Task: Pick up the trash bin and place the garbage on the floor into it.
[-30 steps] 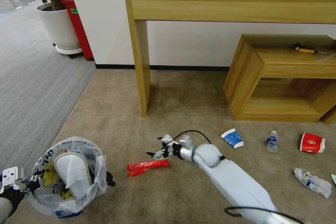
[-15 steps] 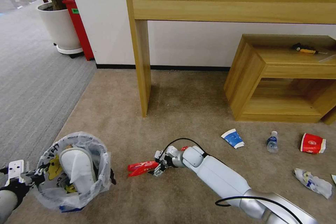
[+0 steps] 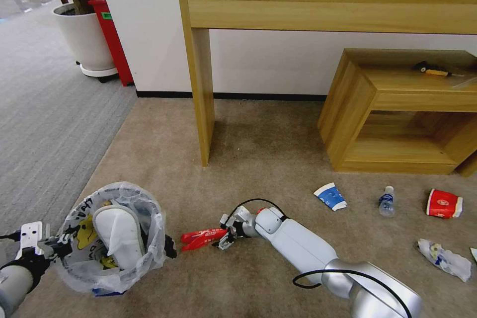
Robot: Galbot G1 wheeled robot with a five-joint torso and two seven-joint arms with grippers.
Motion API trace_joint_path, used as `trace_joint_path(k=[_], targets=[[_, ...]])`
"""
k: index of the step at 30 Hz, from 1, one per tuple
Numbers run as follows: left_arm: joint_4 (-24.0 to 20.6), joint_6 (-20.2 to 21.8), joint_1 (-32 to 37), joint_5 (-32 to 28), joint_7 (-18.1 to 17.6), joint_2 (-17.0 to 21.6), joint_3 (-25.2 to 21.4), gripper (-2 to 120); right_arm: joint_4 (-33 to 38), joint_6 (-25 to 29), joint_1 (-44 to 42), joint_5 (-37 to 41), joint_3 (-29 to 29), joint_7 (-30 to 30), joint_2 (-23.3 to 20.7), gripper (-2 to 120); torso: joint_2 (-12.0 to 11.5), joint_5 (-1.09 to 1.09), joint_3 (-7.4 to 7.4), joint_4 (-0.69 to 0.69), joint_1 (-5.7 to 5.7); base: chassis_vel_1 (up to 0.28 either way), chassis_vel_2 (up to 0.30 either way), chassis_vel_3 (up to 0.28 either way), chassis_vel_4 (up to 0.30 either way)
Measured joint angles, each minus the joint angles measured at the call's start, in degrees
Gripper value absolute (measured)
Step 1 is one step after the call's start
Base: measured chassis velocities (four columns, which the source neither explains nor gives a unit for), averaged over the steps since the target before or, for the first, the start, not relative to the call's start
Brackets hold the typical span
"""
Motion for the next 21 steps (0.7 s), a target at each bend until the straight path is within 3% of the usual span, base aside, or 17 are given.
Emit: trace_joint_path(k=[4, 11, 21], targets=[[0.03, 0.0, 0.2, 0.02, 0.14, -0.15, -0.08, 0, -0.4, 0.0, -0.03, 0.01, 0.02, -0.04, 0.3, 99, 0.0, 0.0, 0.0, 0.0, 0.0, 0.0, 0.0, 0.0, 0.0], [0.02, 0.0, 0.02, 0.05, 0.3, -0.29, -0.03, 0, -2.37, 0.21, -0.08, -0.09, 0.45, 0.13, 1.15, 80, 0.0, 0.0, 0.0, -0.01, 0.0, 0.0, 0.0, 0.0, 0.0], [-0.22, 0.0, 0.03, 0.29, 0.38, -0.35, 0.14, 0, -4.54, 1.31, 0.16, -0.34, 1.73, 0.41, 2.09, 77, 0.0, 0.0, -0.01, -0.01, -0.01, 0.0, 0.0, 0.0, 0.0]])
